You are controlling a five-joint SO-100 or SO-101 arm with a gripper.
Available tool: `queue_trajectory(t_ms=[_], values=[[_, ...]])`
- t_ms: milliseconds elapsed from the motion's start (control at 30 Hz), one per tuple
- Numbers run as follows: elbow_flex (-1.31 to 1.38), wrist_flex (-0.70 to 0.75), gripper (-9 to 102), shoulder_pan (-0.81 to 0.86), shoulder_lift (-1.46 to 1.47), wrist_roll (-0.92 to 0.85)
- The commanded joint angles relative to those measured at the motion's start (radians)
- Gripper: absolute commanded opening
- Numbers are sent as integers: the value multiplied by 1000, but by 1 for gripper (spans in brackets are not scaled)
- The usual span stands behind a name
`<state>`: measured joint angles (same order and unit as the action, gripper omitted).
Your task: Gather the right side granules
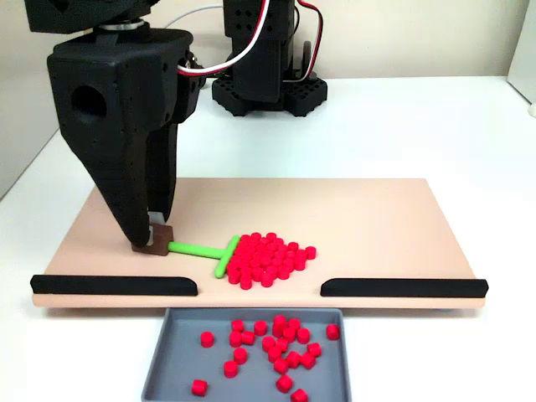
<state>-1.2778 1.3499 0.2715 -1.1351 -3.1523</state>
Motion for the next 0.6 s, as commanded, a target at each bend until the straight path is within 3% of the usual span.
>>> queue_trajectory(t_ms=[0,567], values=[[9,6,0,-14,-5,14],[17,25,0,-5,-18,11]])
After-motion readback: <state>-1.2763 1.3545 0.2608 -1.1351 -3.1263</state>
